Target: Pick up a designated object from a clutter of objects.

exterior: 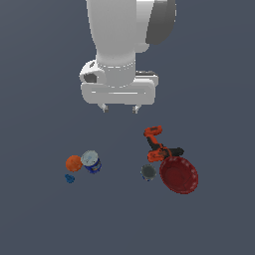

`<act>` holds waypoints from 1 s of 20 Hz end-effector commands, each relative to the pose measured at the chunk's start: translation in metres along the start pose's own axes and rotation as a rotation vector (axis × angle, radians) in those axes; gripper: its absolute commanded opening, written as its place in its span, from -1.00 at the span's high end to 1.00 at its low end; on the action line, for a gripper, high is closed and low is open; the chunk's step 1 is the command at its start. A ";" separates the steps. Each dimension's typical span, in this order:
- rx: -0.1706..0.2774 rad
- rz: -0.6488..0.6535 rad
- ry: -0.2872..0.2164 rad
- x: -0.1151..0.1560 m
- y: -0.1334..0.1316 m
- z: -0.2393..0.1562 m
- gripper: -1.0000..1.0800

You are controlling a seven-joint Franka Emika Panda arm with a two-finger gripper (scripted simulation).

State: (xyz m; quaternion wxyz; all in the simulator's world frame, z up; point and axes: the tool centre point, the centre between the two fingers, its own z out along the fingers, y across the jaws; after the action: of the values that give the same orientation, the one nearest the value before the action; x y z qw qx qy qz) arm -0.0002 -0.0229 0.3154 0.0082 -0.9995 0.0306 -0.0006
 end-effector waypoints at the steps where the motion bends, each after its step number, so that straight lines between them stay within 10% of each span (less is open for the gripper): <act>1: 0.000 0.000 0.000 0.000 0.000 0.000 -0.92; 20: -0.003 -0.009 -0.071 -0.003 -0.009 0.033 -0.92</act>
State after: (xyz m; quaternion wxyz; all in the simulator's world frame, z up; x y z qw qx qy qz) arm -0.0055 -0.0109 0.2848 0.0074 -0.9991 0.0218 0.0349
